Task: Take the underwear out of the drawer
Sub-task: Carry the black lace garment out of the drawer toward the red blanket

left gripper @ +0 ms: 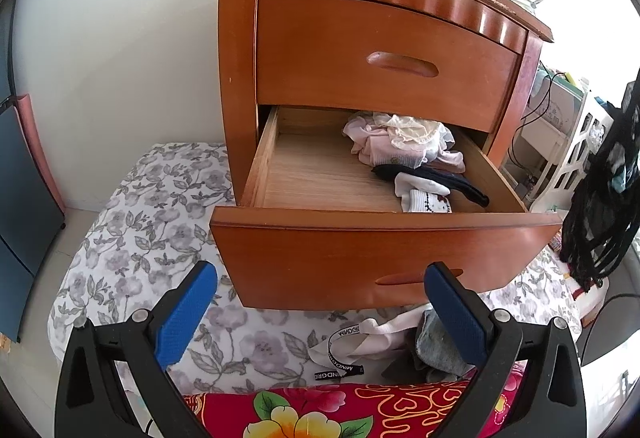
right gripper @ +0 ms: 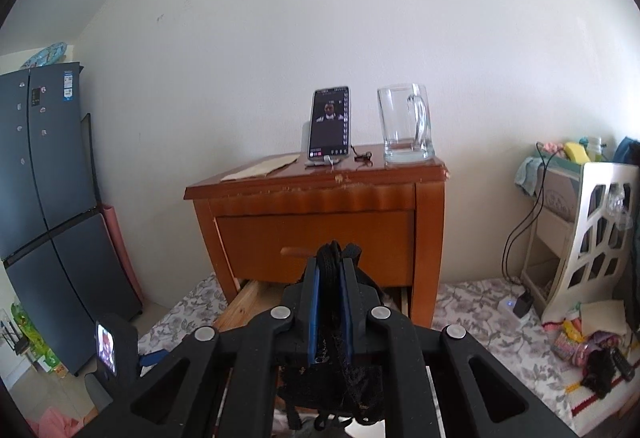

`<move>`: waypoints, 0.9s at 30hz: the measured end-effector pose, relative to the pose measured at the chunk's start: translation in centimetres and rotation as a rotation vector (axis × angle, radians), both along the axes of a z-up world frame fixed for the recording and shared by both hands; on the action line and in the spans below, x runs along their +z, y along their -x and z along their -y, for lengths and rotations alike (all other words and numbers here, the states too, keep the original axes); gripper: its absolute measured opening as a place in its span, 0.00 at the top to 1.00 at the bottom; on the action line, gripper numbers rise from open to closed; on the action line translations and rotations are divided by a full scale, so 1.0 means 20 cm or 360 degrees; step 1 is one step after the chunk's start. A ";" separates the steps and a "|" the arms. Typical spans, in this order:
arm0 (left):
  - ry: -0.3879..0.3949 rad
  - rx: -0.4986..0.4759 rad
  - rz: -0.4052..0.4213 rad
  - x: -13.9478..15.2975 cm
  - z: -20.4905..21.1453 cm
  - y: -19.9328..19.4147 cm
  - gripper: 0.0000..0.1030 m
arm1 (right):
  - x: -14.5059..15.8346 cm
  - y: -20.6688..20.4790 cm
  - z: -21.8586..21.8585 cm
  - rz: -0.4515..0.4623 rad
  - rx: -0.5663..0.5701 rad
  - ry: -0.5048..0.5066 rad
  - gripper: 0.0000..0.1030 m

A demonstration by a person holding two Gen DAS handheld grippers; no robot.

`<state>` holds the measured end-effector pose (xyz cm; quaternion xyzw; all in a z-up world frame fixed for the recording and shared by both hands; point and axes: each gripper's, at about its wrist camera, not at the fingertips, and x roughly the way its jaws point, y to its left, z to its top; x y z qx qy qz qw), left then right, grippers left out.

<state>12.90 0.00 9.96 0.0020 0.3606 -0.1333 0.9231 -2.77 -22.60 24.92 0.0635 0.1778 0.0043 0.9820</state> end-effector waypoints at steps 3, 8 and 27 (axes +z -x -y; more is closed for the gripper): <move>-0.0002 -0.0001 -0.0002 0.00 0.01 0.00 0.00 | -0.06 -0.01 0.01 -0.0065 -0.0001 -0.0031 0.89; -0.0011 0.0002 -0.0016 -0.02 0.01 -0.01 0.00 | -0.21 -0.07 0.00 -0.0238 0.0025 -0.0083 0.89; -0.0026 -0.0006 -0.0091 -0.09 0.02 -0.06 0.00 | -1.09 -0.37 -0.14 -0.1145 0.0125 -0.0080 0.89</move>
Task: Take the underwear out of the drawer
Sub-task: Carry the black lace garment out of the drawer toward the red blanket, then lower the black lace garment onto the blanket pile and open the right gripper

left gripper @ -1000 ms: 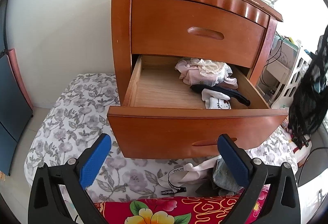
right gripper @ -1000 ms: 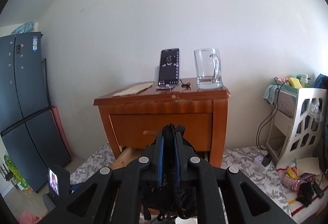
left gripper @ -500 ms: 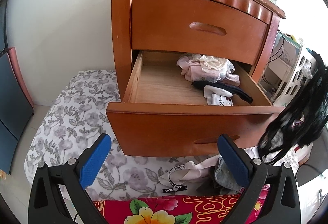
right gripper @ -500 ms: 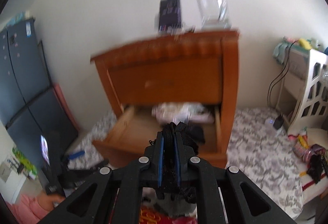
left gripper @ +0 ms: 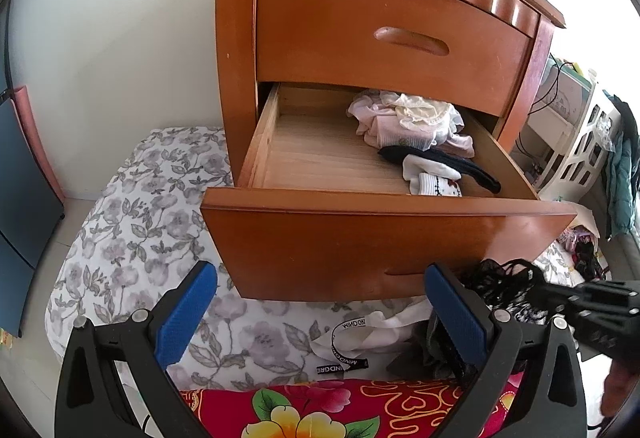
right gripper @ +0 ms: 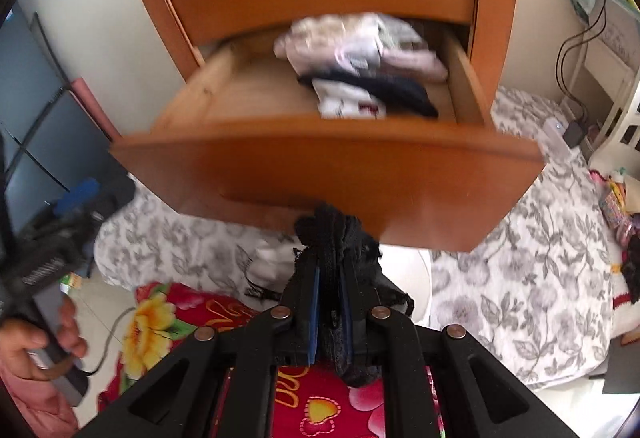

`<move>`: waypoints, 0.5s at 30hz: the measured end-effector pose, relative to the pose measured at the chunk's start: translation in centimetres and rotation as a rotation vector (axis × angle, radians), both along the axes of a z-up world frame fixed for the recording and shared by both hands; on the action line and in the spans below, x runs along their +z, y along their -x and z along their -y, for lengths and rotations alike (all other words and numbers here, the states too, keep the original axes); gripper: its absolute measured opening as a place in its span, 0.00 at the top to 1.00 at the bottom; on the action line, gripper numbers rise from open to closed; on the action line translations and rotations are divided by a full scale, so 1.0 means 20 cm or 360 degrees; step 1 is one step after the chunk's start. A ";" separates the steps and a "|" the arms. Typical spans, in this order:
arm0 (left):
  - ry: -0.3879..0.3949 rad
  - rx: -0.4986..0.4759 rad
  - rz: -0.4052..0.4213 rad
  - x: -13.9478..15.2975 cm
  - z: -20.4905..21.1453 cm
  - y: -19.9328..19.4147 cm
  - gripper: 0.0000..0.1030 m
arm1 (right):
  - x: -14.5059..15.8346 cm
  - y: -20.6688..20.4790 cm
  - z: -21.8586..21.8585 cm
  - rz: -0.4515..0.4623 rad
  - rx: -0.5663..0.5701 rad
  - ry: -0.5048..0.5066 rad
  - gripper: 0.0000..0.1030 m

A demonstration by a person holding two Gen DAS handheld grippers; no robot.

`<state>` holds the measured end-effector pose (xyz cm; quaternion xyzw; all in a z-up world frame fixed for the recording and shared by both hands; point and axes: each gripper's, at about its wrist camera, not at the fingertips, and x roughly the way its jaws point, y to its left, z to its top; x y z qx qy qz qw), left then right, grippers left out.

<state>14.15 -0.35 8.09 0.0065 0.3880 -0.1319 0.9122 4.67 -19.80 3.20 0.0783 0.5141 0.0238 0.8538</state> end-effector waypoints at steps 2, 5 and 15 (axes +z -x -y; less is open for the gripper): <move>-0.0004 -0.0007 -0.0009 -0.01 0.00 0.00 0.00 | -0.07 -0.02 0.01 -0.0061 -0.0008 -0.0009 0.89; -0.0007 -0.0009 -0.0019 -0.02 0.00 -0.01 0.00 | -0.16 -0.04 0.02 -0.0139 -0.0022 0.0004 0.89; -0.0018 -0.0003 -0.0047 -0.05 0.00 -0.02 0.00 | -0.42 -0.06 0.05 -0.0382 -0.0078 0.0012 0.89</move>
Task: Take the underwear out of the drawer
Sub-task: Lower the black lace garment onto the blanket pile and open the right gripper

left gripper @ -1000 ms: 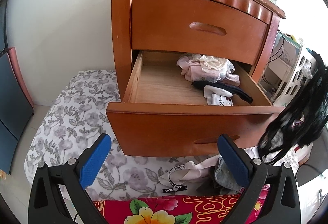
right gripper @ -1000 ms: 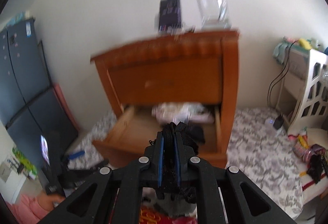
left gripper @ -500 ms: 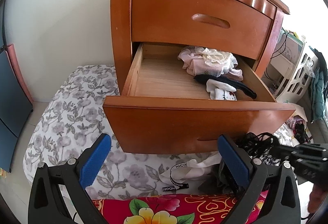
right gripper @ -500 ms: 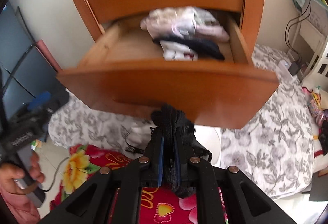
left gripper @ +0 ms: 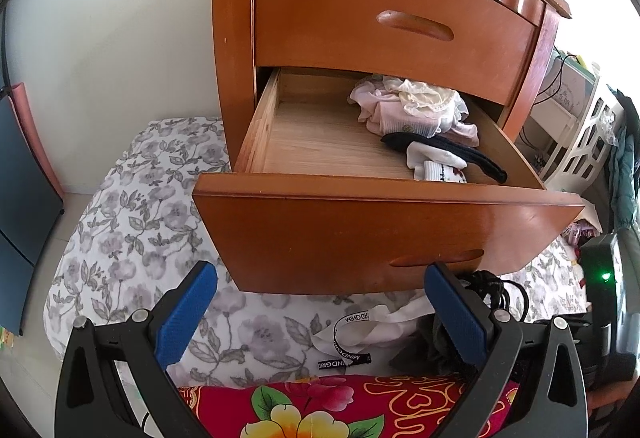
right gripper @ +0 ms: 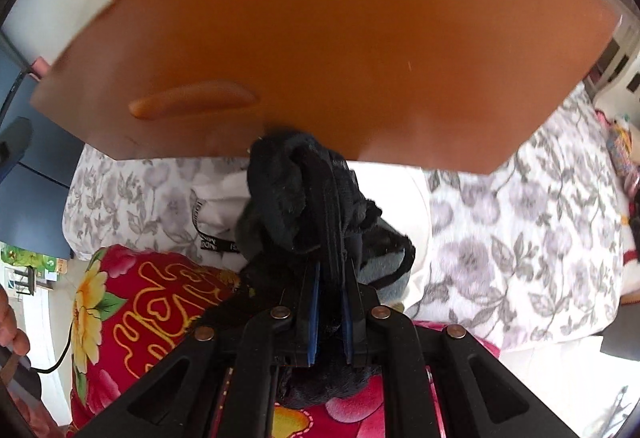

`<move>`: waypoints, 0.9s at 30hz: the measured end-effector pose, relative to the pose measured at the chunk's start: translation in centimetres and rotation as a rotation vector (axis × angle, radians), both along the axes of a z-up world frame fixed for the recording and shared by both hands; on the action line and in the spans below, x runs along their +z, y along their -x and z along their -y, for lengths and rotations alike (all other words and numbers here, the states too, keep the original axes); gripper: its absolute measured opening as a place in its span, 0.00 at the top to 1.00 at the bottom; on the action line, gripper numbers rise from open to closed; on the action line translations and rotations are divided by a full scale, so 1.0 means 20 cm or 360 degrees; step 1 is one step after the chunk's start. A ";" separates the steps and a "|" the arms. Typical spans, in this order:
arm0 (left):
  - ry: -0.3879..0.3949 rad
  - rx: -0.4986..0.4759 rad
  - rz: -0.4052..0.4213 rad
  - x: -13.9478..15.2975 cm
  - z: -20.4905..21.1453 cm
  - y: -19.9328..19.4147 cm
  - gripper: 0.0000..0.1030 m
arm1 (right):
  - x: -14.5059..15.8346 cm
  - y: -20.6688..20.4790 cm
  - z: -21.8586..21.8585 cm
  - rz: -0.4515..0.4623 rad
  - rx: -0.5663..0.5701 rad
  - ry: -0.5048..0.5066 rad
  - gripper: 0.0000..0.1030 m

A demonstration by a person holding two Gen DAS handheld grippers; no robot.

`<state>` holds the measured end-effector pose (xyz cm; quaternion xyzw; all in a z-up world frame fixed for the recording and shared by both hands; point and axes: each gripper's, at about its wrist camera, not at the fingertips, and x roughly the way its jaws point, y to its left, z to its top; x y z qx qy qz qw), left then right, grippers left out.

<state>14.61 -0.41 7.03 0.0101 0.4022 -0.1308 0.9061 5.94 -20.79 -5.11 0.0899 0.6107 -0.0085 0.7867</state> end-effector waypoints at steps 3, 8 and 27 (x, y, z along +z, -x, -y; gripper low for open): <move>0.0000 0.0004 -0.0005 0.00 0.00 0.00 0.00 | -0.03 0.00 0.00 -0.0029 -0.0003 -0.0007 0.89; -0.0001 0.0000 -0.0010 -0.01 0.00 0.00 0.00 | -0.06 0.00 0.00 -0.0071 -0.0012 0.0017 0.85; -0.0003 0.0000 -0.0024 -0.02 0.00 0.00 0.00 | 0.02 0.00 0.00 -0.0023 -0.0035 0.0053 0.38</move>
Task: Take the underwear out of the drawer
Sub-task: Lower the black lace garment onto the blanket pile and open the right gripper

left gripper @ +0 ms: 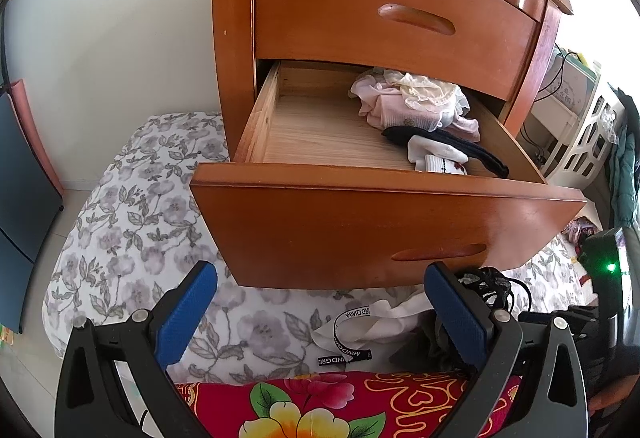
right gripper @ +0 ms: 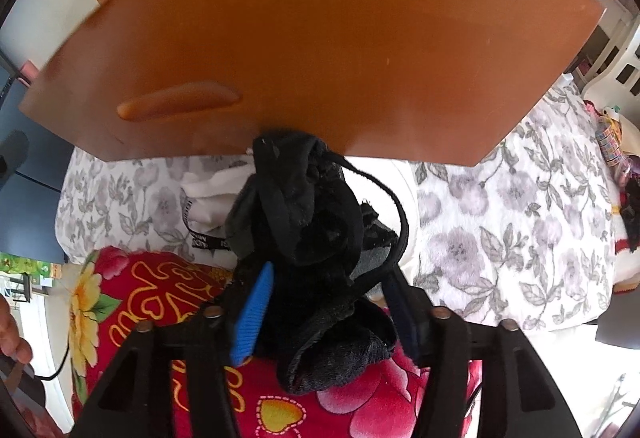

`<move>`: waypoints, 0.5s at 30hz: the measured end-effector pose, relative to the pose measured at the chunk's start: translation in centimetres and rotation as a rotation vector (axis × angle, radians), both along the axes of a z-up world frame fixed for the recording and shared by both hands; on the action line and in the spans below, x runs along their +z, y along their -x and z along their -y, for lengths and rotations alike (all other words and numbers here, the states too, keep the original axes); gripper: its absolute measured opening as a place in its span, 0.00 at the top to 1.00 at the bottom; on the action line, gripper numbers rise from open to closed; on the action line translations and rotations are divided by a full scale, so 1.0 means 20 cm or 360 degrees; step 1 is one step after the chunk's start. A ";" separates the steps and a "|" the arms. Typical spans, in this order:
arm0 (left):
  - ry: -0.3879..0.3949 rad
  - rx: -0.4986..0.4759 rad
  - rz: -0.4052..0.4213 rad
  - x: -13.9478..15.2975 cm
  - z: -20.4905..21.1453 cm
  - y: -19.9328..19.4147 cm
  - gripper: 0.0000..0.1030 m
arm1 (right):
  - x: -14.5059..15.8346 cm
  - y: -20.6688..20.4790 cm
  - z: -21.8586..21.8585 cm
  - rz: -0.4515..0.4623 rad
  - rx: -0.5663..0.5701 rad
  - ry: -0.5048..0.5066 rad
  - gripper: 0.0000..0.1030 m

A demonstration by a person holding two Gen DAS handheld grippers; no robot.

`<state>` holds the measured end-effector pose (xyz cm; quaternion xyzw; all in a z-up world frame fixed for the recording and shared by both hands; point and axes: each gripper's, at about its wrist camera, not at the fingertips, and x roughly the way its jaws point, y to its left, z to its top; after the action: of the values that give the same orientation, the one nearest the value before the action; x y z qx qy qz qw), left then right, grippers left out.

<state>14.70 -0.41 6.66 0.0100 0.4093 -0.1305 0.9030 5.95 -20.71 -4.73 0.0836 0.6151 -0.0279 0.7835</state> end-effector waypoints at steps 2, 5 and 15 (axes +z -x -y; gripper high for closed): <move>0.0000 0.0001 -0.0001 0.00 0.00 0.00 0.00 | 0.02 0.00 0.00 0.0024 -0.0003 0.0005 0.31; -0.0001 -0.0001 0.0000 0.00 0.00 0.00 0.00 | 0.06 -0.01 0.02 0.0067 -0.0015 0.0007 0.27; 0.0004 0.0003 0.0000 0.00 0.00 0.00 0.00 | 0.20 0.00 0.10 0.0179 -0.0051 0.0017 0.08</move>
<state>14.69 -0.44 6.70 0.0085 0.4093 -0.1302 0.9030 5.87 -22.67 -0.73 0.0907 0.5685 -0.0388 0.8167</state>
